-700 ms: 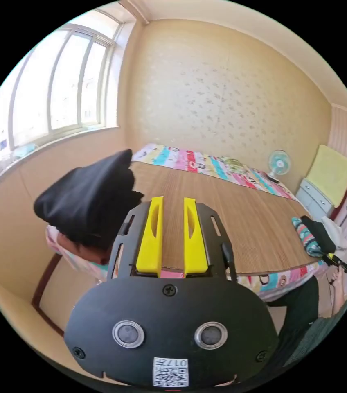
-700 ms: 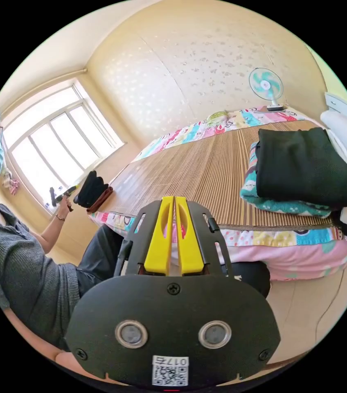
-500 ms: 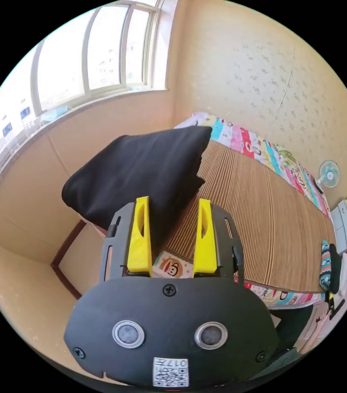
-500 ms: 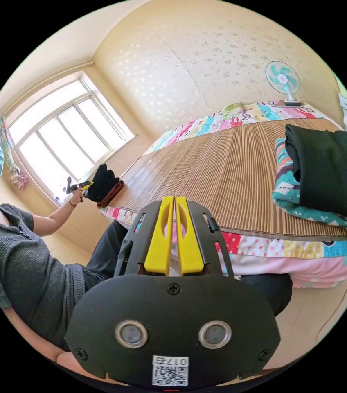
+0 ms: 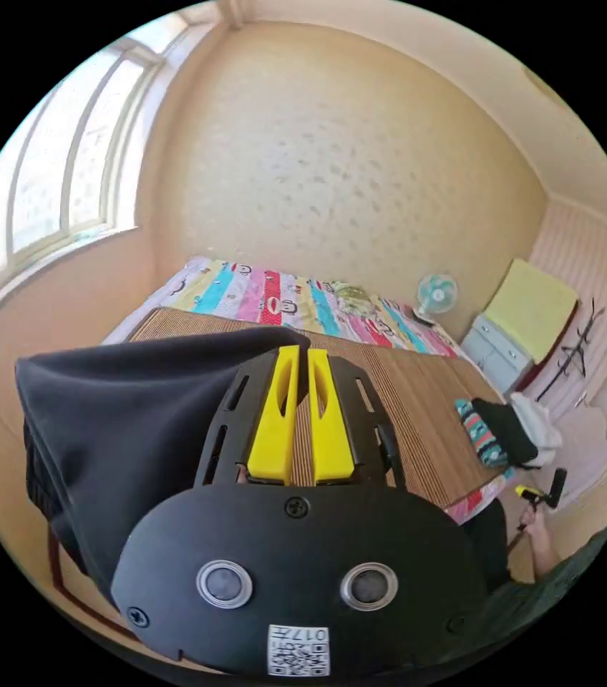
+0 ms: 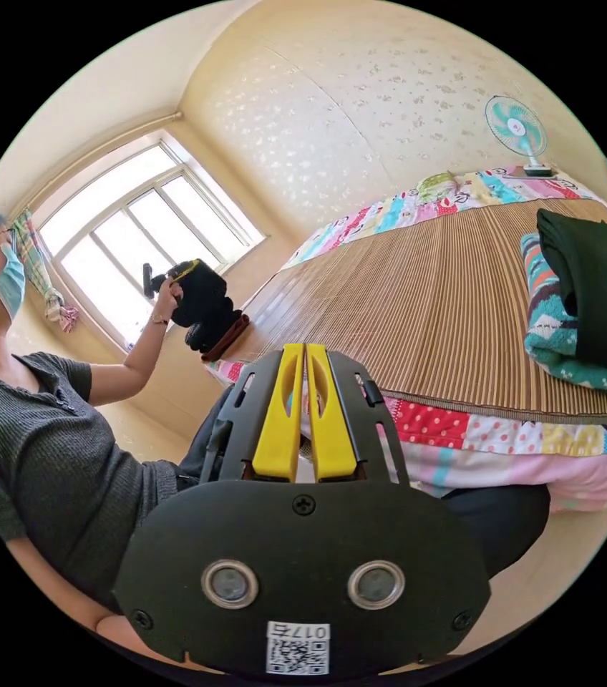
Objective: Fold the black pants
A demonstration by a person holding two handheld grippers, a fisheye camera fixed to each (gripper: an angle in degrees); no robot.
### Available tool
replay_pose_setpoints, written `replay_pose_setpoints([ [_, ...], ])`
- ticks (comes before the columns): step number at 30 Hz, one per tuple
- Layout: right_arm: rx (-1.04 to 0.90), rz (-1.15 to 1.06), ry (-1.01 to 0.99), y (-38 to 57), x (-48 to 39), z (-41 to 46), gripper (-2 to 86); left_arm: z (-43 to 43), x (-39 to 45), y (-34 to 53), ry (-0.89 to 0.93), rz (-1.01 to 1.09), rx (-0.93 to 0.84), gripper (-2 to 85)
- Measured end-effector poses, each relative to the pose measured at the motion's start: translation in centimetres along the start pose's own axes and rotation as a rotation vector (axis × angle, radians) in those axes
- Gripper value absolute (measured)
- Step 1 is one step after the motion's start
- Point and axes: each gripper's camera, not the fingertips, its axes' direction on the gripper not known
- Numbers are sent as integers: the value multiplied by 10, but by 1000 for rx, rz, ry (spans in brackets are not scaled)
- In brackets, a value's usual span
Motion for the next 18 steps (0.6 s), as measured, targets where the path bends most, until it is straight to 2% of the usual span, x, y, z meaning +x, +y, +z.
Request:
replay_pose_setpoints([
  [2, 17, 20, 8, 5, -1, -7, 2, 39, 89, 26, 135, 223, -91, 1],
  [3, 29, 28, 14, 9, -3, -12, 2, 48, 108, 36, 192, 268, -107, 2],
  [5, 35, 44, 22, 15, -5, -18, 2, 81, 167, 82, 433, 370, -169, 8],
  [8, 1, 93, 50, 23, -3, -25, 3, 121, 213, 143, 606, 310, -319, 27],
  [11, -42, 137, 91, 25, -1, -33, 5, 128, 226, 198, 804, 189, -345, 46],
  [15, -114, 132, 121, 7, -2, -25, 16, 106, 209, 237, 852, 12, -317, 45],
  [18, -167, 95, 58, -33, -1, 10, 40, 82, 186, 255, 709, -53, -291, 32],
])
